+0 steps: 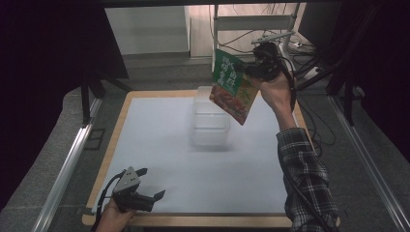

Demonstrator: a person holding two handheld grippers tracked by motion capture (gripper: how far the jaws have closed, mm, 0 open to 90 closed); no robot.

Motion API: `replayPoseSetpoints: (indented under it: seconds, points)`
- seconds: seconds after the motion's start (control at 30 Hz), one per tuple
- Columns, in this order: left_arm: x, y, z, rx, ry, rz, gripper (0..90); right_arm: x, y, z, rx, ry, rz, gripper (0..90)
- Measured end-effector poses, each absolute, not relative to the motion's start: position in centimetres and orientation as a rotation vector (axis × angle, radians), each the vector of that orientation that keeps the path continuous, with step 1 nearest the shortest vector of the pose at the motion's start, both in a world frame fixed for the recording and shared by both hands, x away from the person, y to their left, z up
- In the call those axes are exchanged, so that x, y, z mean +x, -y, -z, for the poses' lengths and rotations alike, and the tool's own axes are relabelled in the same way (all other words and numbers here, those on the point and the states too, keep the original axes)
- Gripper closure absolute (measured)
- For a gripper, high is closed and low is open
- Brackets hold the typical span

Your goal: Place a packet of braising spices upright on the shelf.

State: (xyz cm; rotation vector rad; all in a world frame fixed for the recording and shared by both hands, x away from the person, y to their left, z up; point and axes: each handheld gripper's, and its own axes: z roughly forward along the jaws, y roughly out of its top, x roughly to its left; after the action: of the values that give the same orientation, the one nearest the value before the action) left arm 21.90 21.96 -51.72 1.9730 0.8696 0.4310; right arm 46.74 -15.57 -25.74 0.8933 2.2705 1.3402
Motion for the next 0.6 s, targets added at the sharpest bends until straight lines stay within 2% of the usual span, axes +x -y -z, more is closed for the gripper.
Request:
replayPoseSetpoints:
  seconds: [0.6]
  points:
    - [21.8, -22.1, 51.7, 1.971, -0.848, -0.414, 1.0, 50.8, 11.0, 27.2, 0.856, -2.266, -1.387, 89.0]
